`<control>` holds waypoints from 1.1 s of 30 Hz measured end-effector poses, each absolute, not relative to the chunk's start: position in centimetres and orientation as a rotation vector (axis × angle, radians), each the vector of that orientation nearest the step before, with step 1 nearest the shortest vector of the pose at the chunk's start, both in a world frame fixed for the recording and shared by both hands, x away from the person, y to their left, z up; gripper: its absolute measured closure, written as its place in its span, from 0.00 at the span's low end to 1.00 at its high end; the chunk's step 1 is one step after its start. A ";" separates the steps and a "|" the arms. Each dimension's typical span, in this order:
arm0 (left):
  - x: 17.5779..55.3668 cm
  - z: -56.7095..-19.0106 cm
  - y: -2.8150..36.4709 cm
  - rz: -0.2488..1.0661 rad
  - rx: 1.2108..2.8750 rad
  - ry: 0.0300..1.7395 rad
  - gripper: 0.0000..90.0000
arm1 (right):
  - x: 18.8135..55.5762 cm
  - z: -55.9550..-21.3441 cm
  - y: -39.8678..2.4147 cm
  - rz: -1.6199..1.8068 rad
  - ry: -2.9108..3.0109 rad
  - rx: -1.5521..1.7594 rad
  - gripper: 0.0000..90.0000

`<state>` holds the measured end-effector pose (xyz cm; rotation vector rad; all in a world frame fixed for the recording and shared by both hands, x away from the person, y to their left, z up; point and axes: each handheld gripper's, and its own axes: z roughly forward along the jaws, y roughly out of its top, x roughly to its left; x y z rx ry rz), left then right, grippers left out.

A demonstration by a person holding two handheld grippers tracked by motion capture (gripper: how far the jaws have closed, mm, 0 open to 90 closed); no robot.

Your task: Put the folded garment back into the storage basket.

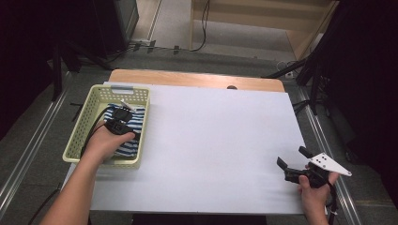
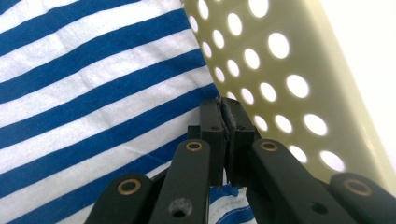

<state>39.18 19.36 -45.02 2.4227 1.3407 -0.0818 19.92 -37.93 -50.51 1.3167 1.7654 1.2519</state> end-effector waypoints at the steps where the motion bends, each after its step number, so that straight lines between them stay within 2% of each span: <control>1: 39.2 -45.2 19.2 -0.083 2.436 1.341 0.99 | 19.9 -50.5 -37.9 1.251 1.765 1.317 0.00; 6: 39.4 -46.2 19.0 -0.110 2.449 1.356 0.97 | 20.0 -50.5 -37.7 1.247 1.769 1.313 0.00; 14: 38.9 -43.6 20.4 0.077 2.321 1.403 0.62 | 20.0 -50.6 -38.1 1.247 1.762 1.329 0.00; 15: 38.7 -42.9 21.1 0.120 2.237 1.423 0.60 | 20.0 -50.6 -38.1 1.247 1.764 1.325 0.00; 17: 38.5 -42.6 21.3 0.139 2.199 1.426 0.54 | 20.1 -50.6 -38.1 1.249 1.764 1.318 0.00; 23: 36.6 -41.0 21.8 0.225 1.952 1.339 0.37 | 20.1 -50.3 -37.8 1.246 1.766 1.309 0.00; 27: 35.0 -40.2 21.2 0.267 1.879 1.224 0.31 | 20.2 -50.2 -37.8 1.255 1.771 1.303 0.00; 33: 32.4 -39.8 19.6 0.300 1.802 1.078 0.15 | 20.4 -50.0 -37.4 1.268 1.777 1.292 0.00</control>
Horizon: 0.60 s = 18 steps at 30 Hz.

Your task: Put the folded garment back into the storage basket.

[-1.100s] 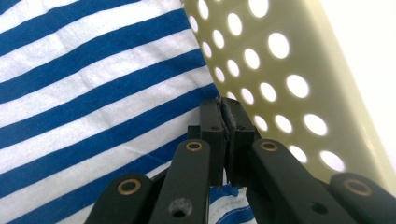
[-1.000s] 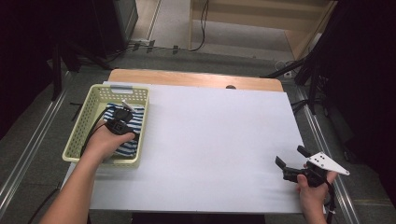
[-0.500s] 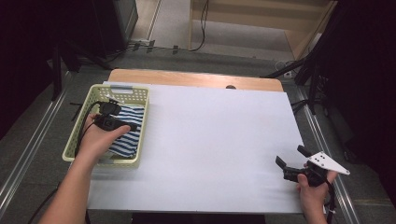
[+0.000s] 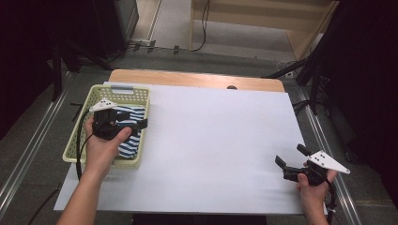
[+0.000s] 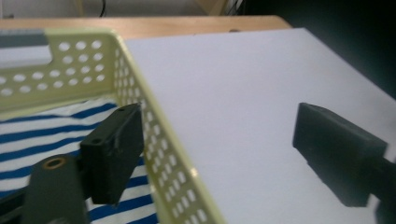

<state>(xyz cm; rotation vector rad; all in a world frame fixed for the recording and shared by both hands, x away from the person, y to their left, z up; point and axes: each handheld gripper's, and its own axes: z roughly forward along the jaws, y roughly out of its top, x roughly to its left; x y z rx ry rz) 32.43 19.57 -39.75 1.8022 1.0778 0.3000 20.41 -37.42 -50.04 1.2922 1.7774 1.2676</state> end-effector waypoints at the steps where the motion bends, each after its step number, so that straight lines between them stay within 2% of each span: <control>1: 32.1 -39.8 19.4 0.301 1.787 1.062 0.14 | 20.4 -50.0 -37.4 1.270 1.778 1.286 0.00; 5: 30.5 -40.0 18.6 0.318 1.731 1.003 0.08 | 20.3 -49.9 -37.3 1.274 1.781 1.272 0.00; 7: 29.7 -40.2 18.0 0.340 1.722 0.980 0.00 | 20.3 -49.8 -37.4 1.278 1.777 1.275 0.00; 18: 26.3 -41.8 14.6 0.416 1.701 0.862 0.00 | 20.1 -49.6 -37.8 1.282 1.761 1.280 0.00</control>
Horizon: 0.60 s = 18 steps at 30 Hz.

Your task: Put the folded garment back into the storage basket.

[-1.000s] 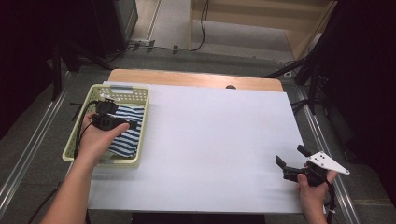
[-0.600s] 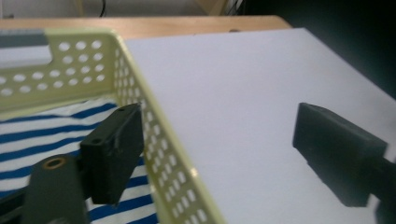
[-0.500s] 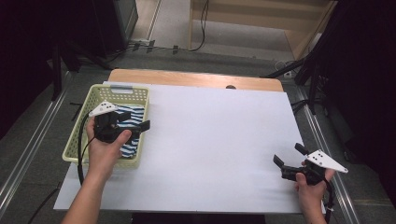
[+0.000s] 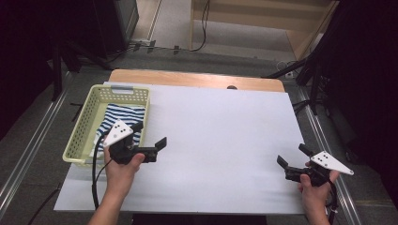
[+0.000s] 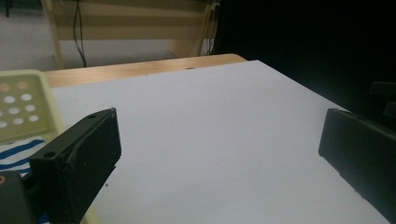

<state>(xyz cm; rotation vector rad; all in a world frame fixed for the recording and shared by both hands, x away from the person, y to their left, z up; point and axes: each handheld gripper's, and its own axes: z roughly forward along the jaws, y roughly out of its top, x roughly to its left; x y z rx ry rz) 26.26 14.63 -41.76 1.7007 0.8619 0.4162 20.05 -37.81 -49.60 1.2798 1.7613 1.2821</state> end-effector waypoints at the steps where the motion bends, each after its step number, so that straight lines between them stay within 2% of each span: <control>1: 25.9 -42.0 14.2 0.426 1.707 0.853 0.00 | 20.1 -49.6 -37.8 1.284 1.761 1.279 0.00; 12: 23.6 -45.2 10.4 0.442 1.766 0.722 0.00 | 19.9 -49.8 -37.5 1.293 1.775 1.269 0.00; 18: 23.7 -46.9 9.4 0.423 1.803 0.719 0.00 | 19.8 -49.8 -37.1 1.299 1.785 1.265 0.00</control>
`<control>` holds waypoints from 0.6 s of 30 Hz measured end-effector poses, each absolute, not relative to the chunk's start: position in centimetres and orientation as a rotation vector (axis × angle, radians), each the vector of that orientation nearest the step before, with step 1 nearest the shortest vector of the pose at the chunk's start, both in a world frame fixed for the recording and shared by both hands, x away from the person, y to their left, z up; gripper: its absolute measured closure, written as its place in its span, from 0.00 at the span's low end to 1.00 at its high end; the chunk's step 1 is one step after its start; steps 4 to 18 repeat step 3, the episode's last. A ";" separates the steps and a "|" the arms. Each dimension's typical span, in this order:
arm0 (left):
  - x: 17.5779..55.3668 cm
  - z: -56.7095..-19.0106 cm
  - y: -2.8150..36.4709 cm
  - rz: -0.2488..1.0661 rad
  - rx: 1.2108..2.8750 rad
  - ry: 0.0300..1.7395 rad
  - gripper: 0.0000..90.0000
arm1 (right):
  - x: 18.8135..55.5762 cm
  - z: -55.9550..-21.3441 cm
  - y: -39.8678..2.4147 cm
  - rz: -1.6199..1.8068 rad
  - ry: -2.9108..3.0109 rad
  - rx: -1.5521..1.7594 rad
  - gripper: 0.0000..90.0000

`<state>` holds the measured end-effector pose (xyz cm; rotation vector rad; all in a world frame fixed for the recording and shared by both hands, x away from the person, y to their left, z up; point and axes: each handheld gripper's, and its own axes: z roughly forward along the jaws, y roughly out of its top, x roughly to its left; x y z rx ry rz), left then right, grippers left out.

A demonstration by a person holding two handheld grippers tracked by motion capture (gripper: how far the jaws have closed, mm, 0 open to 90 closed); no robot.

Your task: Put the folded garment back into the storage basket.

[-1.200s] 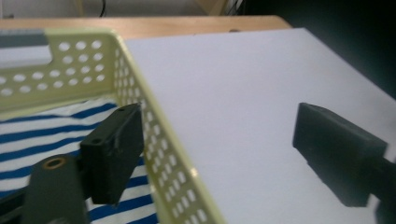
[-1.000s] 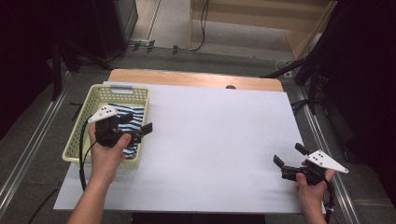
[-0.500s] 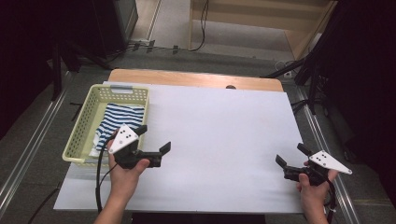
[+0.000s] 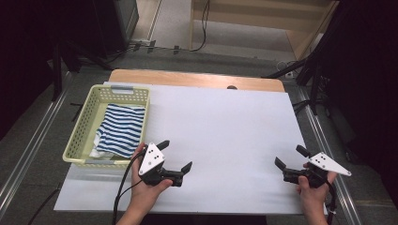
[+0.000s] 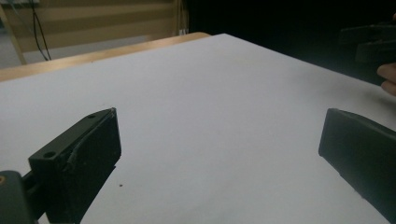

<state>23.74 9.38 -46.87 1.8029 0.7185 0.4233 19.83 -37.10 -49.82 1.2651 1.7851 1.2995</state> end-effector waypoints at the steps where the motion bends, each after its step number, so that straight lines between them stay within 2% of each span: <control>1: 23.7 -47.1 9.3 0.424 1.802 0.721 0.00 | 19.8 -49.8 -37.0 1.303 1.790 1.262 0.00; 18: 23.7 -47.2 9.2 0.425 1.808 0.719 0.00 | 19.8 -49.8 -36.9 1.304 1.794 1.256 0.00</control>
